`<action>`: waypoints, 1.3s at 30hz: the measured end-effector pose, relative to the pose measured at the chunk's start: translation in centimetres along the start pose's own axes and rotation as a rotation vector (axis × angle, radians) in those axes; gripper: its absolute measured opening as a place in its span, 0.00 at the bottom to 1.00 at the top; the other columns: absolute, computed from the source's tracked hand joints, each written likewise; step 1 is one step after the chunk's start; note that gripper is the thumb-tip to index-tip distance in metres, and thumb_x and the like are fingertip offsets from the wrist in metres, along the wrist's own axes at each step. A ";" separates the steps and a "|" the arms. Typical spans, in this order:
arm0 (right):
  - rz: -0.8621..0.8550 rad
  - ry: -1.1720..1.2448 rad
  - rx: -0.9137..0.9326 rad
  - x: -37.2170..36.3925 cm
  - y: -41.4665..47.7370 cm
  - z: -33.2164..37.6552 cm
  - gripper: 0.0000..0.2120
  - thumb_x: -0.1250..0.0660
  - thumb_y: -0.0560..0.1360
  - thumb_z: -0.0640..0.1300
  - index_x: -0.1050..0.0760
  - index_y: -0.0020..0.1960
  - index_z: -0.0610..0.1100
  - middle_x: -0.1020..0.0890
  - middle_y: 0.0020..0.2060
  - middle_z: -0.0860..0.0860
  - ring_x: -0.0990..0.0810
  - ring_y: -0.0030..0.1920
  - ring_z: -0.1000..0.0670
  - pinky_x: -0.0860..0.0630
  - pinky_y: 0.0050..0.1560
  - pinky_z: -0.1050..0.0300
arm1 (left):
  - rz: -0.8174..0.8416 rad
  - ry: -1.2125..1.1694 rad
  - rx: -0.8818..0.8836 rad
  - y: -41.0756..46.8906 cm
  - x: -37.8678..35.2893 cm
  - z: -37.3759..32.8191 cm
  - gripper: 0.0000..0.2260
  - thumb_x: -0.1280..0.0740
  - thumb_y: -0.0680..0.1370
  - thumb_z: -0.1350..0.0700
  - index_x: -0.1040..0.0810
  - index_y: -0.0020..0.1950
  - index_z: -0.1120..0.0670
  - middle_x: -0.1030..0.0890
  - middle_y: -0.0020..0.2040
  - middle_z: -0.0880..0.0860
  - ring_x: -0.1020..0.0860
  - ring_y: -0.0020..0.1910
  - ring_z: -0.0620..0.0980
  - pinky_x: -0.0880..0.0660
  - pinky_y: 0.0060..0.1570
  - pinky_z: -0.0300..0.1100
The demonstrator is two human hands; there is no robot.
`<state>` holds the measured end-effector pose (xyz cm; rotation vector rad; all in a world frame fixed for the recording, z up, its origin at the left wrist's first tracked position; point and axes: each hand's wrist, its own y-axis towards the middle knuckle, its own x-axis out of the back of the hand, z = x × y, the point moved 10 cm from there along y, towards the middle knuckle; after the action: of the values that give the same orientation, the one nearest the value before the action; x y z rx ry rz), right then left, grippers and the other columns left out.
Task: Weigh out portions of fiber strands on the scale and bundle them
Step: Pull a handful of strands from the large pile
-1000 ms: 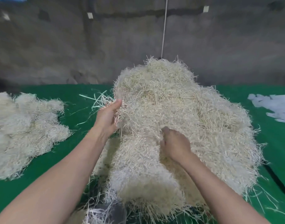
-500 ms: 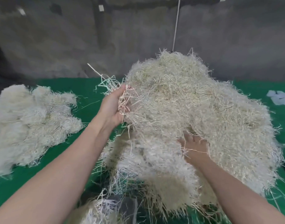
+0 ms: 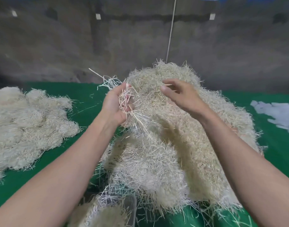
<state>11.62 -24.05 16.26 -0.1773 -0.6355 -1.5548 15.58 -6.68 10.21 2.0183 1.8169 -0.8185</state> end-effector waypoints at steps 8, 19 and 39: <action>0.265 0.219 -0.300 -10.5 -4.0 -1.2 0.04 0.35 0.76 0.38 0.24 0.43 0.39 0.25 0.30 0.49 0.29 0.27 0.55 0.28 0.32 0.61 | 0.189 0.628 -0.328 -3.8 -0.9 -4.7 0.18 0.36 0.76 0.43 0.24 0.52 0.58 0.21 0.43 0.49 0.23 0.38 0.46 0.27 0.36 0.36; 0.077 0.273 -0.134 -11.9 -7.9 5.8 0.17 0.32 0.73 0.43 0.28 0.61 0.48 0.25 0.57 0.52 0.25 0.52 0.57 0.26 0.46 0.58 | 0.643 1.720 -0.610 -11.4 1.9 -1.1 0.15 0.38 0.78 0.51 0.34 0.31 0.44 0.30 0.26 0.42 0.29 0.29 0.34 0.32 0.49 0.43; 0.031 -0.235 0.008 -21.9 -21.3 -1.3 0.09 0.30 0.72 0.38 0.27 0.48 0.47 0.26 0.51 0.51 0.29 0.56 0.51 0.31 0.61 0.46 | 0.564 1.568 -0.465 -13.2 15.0 2.4 0.16 0.40 0.79 0.61 0.37 0.37 0.44 0.33 0.40 0.42 0.32 0.40 0.37 0.35 0.38 0.31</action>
<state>-6.11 -6.44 -1.36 -0.3658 -0.8193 -1.5138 2.74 5.95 1.35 2.6600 1.3644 1.5958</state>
